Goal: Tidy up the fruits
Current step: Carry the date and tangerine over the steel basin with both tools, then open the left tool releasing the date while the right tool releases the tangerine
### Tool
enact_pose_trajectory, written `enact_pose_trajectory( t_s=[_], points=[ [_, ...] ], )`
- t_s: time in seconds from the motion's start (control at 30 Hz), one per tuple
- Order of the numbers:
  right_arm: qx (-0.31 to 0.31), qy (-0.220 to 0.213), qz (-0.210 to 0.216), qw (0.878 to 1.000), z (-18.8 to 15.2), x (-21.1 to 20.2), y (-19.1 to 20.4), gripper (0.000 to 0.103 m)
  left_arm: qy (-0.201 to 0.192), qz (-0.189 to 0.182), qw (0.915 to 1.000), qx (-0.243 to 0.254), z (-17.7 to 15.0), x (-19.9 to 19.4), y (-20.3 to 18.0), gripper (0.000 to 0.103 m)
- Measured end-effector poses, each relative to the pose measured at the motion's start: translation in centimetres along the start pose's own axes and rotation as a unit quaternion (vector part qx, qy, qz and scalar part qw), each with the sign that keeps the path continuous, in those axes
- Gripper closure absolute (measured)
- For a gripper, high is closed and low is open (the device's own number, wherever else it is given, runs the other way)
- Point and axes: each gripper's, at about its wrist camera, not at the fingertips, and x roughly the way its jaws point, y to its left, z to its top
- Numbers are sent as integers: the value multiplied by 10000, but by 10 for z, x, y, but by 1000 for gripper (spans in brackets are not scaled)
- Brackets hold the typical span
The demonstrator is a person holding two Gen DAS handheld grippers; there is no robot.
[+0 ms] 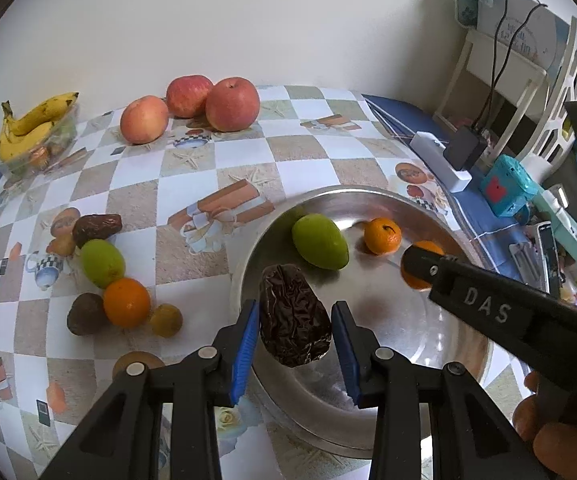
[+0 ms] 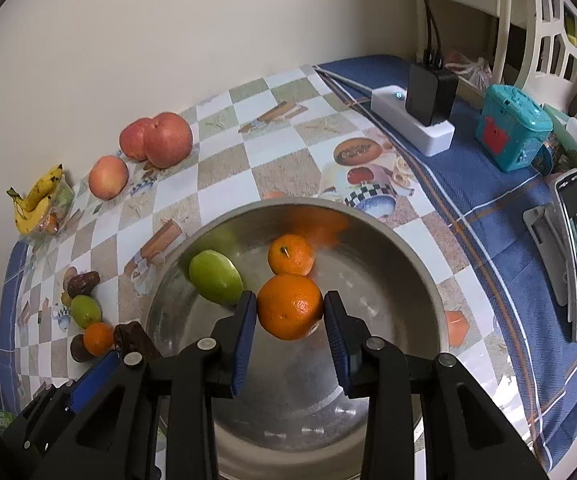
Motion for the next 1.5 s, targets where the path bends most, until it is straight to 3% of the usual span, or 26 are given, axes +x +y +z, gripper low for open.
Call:
enact_pose_trajectory(
  t_s=[0.33, 0.57, 1.07, 1.2, 1.5],
  points=[
    [47, 143, -15, 9999, -1, 11, -6, 67, 199, -60, 9998, 6, -4, 17, -6, 63],
    [116, 379, -48, 9992, -7, 28, -9, 66, 567, -77, 9983, -90, -11, 36, -3, 64],
    [102, 504, -85, 9986, -9, 34, -11, 66, 629, -38, 9980, 78, -12, 39, -8, 61],
    [38, 519, -141, 9985, -8, 34, -9, 66, 653, -147, 9977, 74, -11, 37, -10, 51],
    [-38, 231, -185, 9996, -3, 15, -4, 63, 304, -181, 9994, 36, 1, 13, -7, 50]
  ],
)
